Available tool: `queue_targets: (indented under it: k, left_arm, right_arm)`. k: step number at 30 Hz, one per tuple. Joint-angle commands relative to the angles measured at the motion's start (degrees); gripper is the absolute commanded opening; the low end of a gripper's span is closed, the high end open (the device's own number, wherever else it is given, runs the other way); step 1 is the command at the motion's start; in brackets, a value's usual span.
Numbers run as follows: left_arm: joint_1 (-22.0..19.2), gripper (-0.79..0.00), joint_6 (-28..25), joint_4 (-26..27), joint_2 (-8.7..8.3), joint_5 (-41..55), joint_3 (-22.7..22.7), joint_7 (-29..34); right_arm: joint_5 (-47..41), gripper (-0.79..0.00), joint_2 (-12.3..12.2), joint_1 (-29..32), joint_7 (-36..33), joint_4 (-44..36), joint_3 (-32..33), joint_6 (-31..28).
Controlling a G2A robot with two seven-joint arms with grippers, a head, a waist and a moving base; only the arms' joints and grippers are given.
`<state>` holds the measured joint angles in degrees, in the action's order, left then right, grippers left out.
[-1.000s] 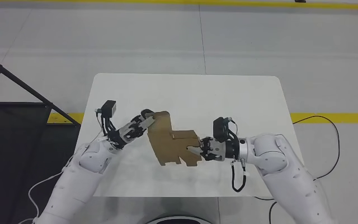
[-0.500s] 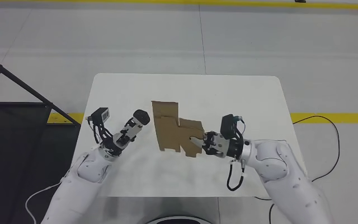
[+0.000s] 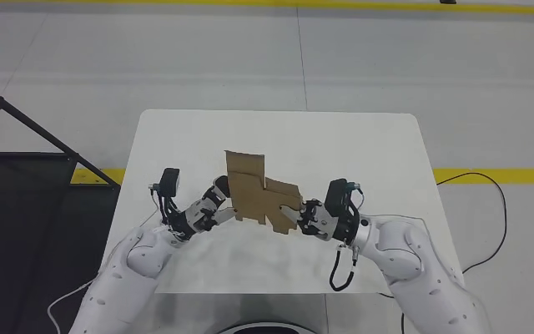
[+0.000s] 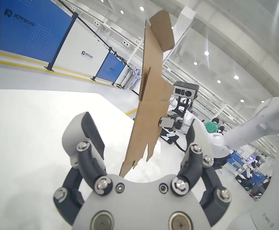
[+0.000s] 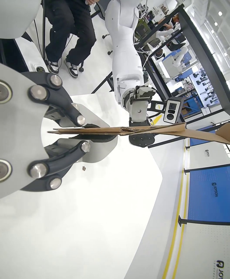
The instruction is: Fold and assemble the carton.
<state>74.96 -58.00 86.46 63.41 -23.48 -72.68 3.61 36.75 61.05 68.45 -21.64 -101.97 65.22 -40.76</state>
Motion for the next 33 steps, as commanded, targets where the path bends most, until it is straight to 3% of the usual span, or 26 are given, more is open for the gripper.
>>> queue_targets:
  k: [1, 18, 33]
  left_arm:
    - [-0.2, 0.0, 0.0, 0.7, -0.25, -3.2, 0.1, -0.8]
    - [0.1, 0.0, 0.0, 1.3, -0.4, -4.6, 0.5, -0.7]
    - [-1.9, 0.0, 0.0, -0.4, -0.41, -12.6, 2.0, -5.0]
  right_arm:
    - [-0.5, -0.785, 0.0, -0.2, -0.5, 0.2, 0.1, -0.5]
    - [0.7, -0.785, 0.0, -1.1, -0.6, 0.3, -0.5, -1.0]
    - [0.0, -0.785, 0.0, -2.0, -3.0, 0.1, -0.9, -1.1]
